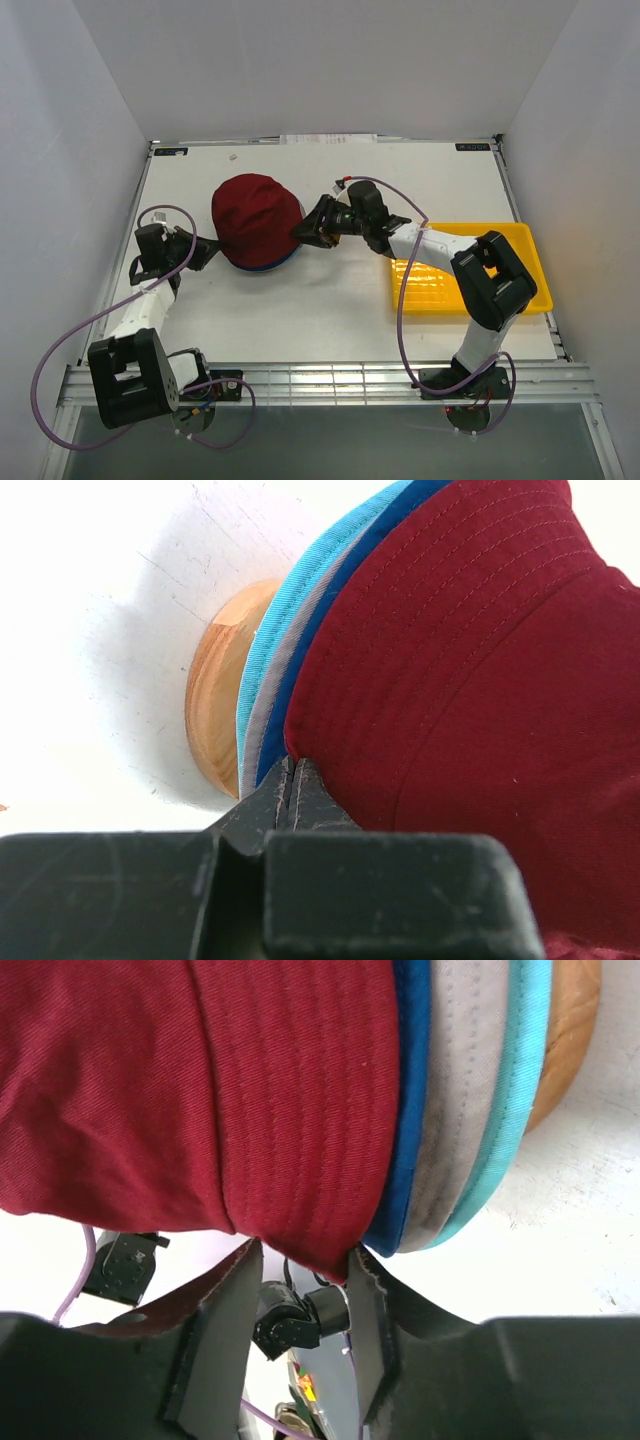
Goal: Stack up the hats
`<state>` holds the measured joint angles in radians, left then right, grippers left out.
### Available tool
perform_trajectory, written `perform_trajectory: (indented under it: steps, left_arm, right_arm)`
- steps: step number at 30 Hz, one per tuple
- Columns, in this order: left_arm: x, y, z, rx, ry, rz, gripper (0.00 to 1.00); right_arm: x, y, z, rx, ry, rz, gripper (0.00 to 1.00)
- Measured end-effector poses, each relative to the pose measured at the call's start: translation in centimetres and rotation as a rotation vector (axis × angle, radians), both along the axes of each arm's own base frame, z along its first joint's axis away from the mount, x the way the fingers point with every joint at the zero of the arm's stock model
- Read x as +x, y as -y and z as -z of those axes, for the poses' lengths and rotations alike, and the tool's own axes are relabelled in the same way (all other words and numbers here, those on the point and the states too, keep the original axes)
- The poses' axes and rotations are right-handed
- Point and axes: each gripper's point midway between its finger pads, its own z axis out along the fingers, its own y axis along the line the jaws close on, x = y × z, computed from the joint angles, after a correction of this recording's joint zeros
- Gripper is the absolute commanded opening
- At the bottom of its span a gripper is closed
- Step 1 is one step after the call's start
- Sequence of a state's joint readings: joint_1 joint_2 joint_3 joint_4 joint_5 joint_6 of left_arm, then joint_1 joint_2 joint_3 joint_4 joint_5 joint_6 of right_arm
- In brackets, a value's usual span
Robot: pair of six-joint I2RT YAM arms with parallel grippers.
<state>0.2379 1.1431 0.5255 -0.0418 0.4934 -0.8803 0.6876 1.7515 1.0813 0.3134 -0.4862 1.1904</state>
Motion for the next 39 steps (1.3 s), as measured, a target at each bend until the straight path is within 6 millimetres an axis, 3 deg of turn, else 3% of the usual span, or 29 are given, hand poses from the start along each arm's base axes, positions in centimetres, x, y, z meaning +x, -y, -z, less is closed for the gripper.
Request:
perform_trajectory:
  steps: [5, 10, 13, 16, 29, 39]
  left_arm:
    - [-0.1, 0.0, 0.0, 0.003, -0.001, 0.002, 0.01]
    - [-0.3, 0.0, 0.0, 0.019, -0.003, 0.012, 0.27]
    - [-0.6, 0.0, 0.3, 0.033, -0.022, 0.020, 0.42]
    - [-0.9, 0.1, 0.5, 0.040, -0.044, 0.027, 0.48]
    - [-0.1, -0.7, -2.0, 0.052, -0.013, 0.018, 0.50]
    - [1.9, -2.7, -4.6, 0.032, 0.062, -0.030, 0.54]
  right_arm:
    - [0.1, 0.0, 0.5, -0.006, -0.015, 0.011, 0.18]
    - [0.2, 0.0, 0.7, -0.008, -0.016, 0.016, 0.08]
    - [0.5, 0.3, 0.7, -0.009, -0.016, 0.024, 0.08]
    - [1.0, 0.6, 0.8, -0.012, -0.016, 0.032, 0.08]
    - [4.4, 2.2, 1.1, -0.040, -0.031, 0.034, 0.08]
    - [7.6, 1.9, 1.1, -0.083, -0.025, -0.005, 0.08]
